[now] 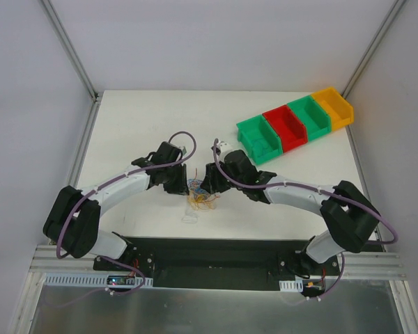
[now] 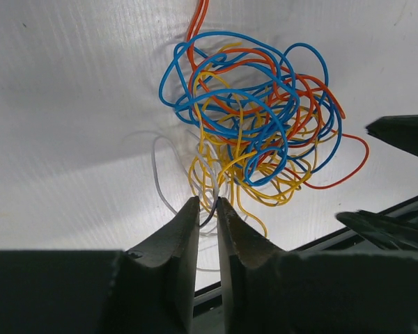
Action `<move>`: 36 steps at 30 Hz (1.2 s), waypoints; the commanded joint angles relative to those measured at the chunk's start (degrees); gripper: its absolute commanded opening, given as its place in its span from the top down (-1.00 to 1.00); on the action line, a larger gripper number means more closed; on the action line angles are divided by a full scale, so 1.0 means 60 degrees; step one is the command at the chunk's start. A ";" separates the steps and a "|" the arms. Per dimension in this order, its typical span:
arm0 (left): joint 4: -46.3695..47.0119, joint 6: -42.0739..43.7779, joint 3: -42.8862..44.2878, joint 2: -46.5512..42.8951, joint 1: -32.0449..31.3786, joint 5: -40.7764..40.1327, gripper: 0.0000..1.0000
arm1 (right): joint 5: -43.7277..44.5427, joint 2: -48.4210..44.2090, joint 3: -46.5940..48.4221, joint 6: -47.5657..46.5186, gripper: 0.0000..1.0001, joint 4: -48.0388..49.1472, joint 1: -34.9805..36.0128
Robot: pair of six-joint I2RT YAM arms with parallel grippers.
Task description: Untangle the cables
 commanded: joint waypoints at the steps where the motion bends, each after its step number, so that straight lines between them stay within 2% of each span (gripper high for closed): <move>1: 0.0053 0.0221 -0.0073 -0.0453 -0.0088 -0.0079 0.74 | 0.0404 0.0652 0.0026 0.0285 -0.04 0.0670 0.0305; 7: 0.0098 0.0279 -0.0234 -0.1054 -0.0088 0.0052 1.00 | 0.1211 0.1400 0.0656 0.0344 -0.02 -0.0119 0.0540; 14: -0.0326 0.0133 -0.0264 -0.2473 -0.0088 0.0112 1.00 | 0.2162 0.2088 0.1242 0.0476 0.03 -0.0866 0.0555; 20: -0.1000 0.0206 0.0511 -0.4859 -0.0088 -0.0825 1.00 | 0.2734 0.2616 0.1827 0.0622 0.05 -0.1394 0.0540; 24: -0.1030 0.0688 0.1797 -0.6063 -0.0088 -0.1222 1.00 | 0.2925 0.2865 0.2077 0.0637 0.05 -0.1511 0.0540; 26: -0.1045 0.1156 0.2646 -0.6327 -0.0088 -0.0873 1.00 | 0.3027 0.2968 0.2209 0.0637 0.05 -0.1614 0.0540; 32: -0.1045 0.1670 0.5372 -0.6417 -0.0088 -0.0475 1.00 | 0.3218 0.3129 0.2443 0.0476 0.03 -0.1702 0.0526; 36: -0.1045 0.1599 0.6151 -0.6183 -0.0088 -0.0738 1.00 | 0.3116 0.2780 0.2400 0.0199 -0.06 -0.1746 0.0540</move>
